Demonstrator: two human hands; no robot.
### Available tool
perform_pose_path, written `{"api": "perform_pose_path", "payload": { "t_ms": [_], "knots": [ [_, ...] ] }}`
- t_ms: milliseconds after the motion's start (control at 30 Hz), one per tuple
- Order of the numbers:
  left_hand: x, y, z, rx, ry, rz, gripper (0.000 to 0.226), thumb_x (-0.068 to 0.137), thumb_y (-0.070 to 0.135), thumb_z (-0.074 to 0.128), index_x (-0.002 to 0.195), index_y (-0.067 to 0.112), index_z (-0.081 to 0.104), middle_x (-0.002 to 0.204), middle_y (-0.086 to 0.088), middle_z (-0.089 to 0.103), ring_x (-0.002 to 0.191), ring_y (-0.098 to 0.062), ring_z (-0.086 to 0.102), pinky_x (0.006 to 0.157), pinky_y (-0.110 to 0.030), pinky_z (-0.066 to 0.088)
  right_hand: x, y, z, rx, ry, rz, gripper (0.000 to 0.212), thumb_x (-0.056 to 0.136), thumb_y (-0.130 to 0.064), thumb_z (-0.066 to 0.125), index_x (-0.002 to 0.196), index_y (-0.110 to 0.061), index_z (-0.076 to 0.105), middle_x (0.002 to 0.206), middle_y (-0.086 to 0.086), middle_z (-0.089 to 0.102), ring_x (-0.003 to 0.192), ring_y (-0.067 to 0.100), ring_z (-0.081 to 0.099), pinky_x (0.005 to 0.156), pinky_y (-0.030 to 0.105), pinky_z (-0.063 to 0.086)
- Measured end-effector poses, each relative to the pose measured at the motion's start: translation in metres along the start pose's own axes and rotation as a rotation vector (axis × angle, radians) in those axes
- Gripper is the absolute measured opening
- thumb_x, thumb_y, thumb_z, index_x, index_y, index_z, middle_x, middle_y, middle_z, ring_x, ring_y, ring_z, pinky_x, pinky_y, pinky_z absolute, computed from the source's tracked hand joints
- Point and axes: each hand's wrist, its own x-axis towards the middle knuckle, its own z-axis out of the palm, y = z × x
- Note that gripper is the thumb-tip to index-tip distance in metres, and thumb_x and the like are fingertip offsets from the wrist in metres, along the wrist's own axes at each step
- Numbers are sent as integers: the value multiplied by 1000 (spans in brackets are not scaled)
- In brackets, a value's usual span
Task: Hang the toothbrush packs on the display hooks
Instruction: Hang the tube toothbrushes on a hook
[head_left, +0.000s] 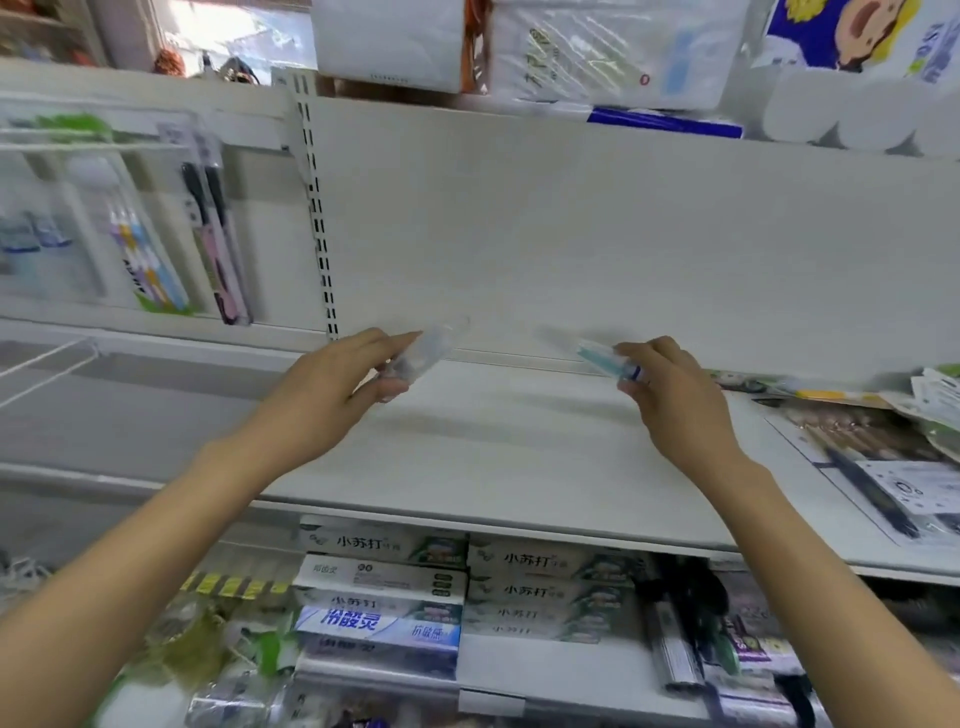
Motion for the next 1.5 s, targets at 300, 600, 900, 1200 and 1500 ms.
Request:
{"api": "perform_pose_path", "payload": {
  "t_ms": [300, 600, 900, 1200, 1500],
  "knots": [
    [-45, 2, -42, -139, 146, -159, 40, 100, 31, 55, 139, 32, 49, 107, 23, 59, 99, -2, 59, 82, -23, 47, 12, -85, 19, 345, -38, -134, 35, 98, -18, 60, 133, -17, 58, 113, -3, 57, 93, 18, 57, 76, 34, 49],
    [-102, -16, -72, -97, 219, -211, 47, 98, 37, 51, 144, 27, 46, 112, 16, 61, 97, -4, 58, 81, -21, 47, 22, -173, 43, 782, -162, -61, 29, 97, -21, 64, 125, -22, 63, 116, -7, 67, 99, 12, 64, 78, 12, 49],
    [-175, -74, -136, -237, 303, -315, 39, 100, 28, 55, 139, 30, 51, 101, 20, 63, 91, -6, 61, 77, -20, 48, 11, -304, 55, 1058, -254, -39, 21, 97, -17, 63, 117, -22, 67, 110, -9, 71, 92, 14, 71, 79, 24, 56],
    [-252, -138, -207, -408, 344, -382, 39, 91, 46, 55, 129, 39, 57, 97, 4, 71, 90, -19, 67, 83, -44, 56, -15, -429, 89, 1194, -356, -17, 23, 95, -15, 64, 118, -12, 64, 106, 5, 75, 97, 15, 73, 74, 26, 59],
    [-299, -190, -257, -541, 359, -427, 40, 86, 48, 61, 125, 36, 61, 108, -1, 70, 96, -28, 67, 82, -42, 56, -35, -511, 119, 1215, -409, -44, 24, 93, -13, 64, 117, -18, 63, 106, 5, 76, 100, 22, 73, 82, 36, 61]
  ]
}}
